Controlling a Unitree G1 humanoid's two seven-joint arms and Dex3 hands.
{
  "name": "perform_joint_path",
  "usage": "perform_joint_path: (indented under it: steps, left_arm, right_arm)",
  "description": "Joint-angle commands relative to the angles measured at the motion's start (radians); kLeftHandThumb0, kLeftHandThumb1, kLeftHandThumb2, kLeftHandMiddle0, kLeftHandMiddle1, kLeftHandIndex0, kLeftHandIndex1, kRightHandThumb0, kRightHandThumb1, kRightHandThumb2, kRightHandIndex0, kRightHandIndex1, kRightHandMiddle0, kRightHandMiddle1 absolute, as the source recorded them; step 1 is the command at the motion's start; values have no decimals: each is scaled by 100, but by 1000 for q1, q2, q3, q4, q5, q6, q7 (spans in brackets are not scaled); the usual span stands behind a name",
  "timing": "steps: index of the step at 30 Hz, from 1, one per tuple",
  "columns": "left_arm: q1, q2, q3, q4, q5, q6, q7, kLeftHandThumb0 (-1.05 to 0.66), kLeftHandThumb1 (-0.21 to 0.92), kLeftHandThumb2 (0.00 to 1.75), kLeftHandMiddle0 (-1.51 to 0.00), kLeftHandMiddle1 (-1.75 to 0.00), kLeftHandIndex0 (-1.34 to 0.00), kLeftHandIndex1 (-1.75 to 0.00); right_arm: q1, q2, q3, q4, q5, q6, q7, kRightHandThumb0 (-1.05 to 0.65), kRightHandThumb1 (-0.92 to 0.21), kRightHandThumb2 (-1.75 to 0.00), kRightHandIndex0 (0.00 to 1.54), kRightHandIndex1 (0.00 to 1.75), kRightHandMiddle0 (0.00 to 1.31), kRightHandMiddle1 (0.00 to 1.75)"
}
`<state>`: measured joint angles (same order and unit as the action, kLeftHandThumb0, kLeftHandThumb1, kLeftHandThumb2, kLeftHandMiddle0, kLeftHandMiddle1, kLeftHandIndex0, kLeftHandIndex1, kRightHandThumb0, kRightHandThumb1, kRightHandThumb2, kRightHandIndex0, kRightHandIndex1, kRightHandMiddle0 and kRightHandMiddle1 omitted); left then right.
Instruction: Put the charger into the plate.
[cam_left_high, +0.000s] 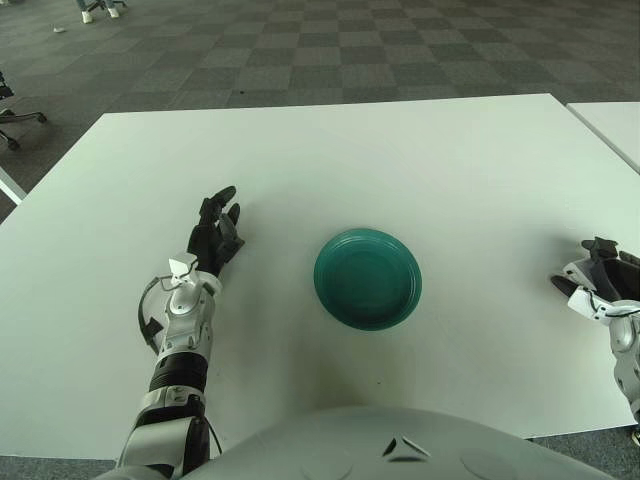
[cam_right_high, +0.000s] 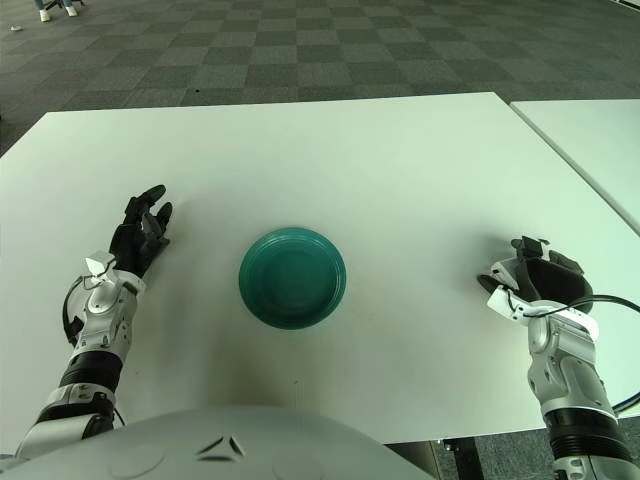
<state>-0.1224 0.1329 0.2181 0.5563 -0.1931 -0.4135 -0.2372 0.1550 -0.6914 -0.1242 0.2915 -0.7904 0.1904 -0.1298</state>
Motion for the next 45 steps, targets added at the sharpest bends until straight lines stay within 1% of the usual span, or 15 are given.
perform_joint_path:
  steps: [1, 10, 11, 12, 13, 14, 16, 21, 34, 40, 45]
  left_arm:
    - [5, 11, 6, 32, -6, 30, -6, -88, 92, 103, -28, 0, 0, -70]
    - [-2, 15, 11, 42, -8, 30, -11, -88, 92, 103, -28, 0, 0, -70]
    - [25, -23, -7, -20, -45, 51, -38, -88, 92, 103, -28, 0, 0, -70]
    - [47, -52, -21, -67, -72, 68, -58, -89, 92, 97, -30, -1, 0, -79]
    - [76, -90, -45, -132, -112, 94, -83, -90, 92, 95, -31, -1, 0, -83]
    - [96, -114, -60, -176, -138, 114, -99, -90, 92, 87, -33, -2, -2, -89]
    - [114, -128, -74, -217, -160, 141, -106, -90, 92, 80, -36, -3, -5, -94]
    - [134, -133, -76, -267, -172, 182, -103, -90, 92, 72, -37, -3, -8, -98]
    - [148, -143, -68, -304, -160, 214, -103, -90, 92, 71, -39, -3, -11, -99]
    - [149, -144, -64, -309, -158, 219, -105, -90, 92, 71, -39, -3, -11, -99]
    - [149, -145, -62, -311, -157, 222, -106, -90, 92, 71, -39, -3, -11, -98]
  right_arm:
    - [1, -2, 25, 48, 29, 0, 5, -89, -92, -59, 29, 2, 0, 63]
    - [-30, -25, 40, 85, 53, 1, -17, -90, -92, -61, 30, 3, 0, 64]
    - [-35, -29, 41, 91, 55, -1, -18, -90, -92, -61, 30, 3, 0, 65]
    - [-38, -32, 43, 95, 57, -2, -20, -91, -92, -61, 30, 3, 0, 65]
    - [-42, -35, 45, 100, 60, -4, -21, -91, -92, -61, 30, 3, 0, 65]
    - [-45, -38, 46, 103, 62, -5, -22, -91, -92, -61, 30, 2, 0, 65]
    - [-50, -43, 51, 108, 67, -6, -26, -91, -92, -61, 30, 2, 0, 65]
    - [-62, -55, 65, 116, 74, -3, -25, -90, -92, -59, 31, 2, 0, 64]
    - [-94, -58, 103, 181, 90, -10, -39, -88, -92, -61, 33, 2, 0, 64]
    - [-109, -57, 119, 238, 105, -28, -49, -88, -92, -62, 32, 2, 0, 63]
    - [-133, -53, 139, 326, 126, -62, -70, -88, -92, -63, 32, 1, 0, 62]
